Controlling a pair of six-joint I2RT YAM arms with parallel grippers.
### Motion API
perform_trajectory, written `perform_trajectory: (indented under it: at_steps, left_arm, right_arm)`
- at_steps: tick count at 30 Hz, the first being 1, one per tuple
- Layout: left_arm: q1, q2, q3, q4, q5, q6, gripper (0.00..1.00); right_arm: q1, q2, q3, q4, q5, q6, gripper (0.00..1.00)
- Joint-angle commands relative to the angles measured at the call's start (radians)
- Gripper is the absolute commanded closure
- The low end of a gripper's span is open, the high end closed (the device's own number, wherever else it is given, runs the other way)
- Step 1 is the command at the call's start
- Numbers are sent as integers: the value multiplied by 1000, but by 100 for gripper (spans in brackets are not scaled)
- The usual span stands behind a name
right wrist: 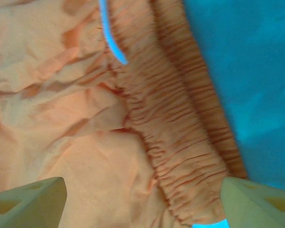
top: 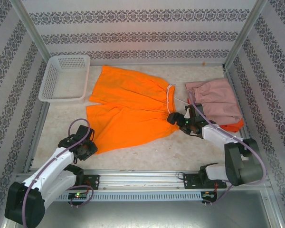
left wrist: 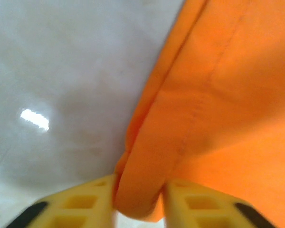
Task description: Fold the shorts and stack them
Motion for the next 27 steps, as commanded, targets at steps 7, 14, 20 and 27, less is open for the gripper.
perform_trajectory:
  at_steps: [7, 14, 20, 27]
  left_arm:
    - [-11, 15, 35, 92, -20, 42, 94]
    - [-12, 25, 4, 163, 8, 32, 95]
    - [-12, 23, 0, 175, 9, 33, 95]
    - [-11, 17, 38, 168, -12, 56, 100]
  right_arm:
    - [-7, -74, -38, -98, 184, 0, 22]
    - [2, -35, -30, -67, 136, 40, 37]
    - [51, 34, -4, -64, 154, 54, 45]
    - [77, 88, 30, -52, 148, 69, 74]
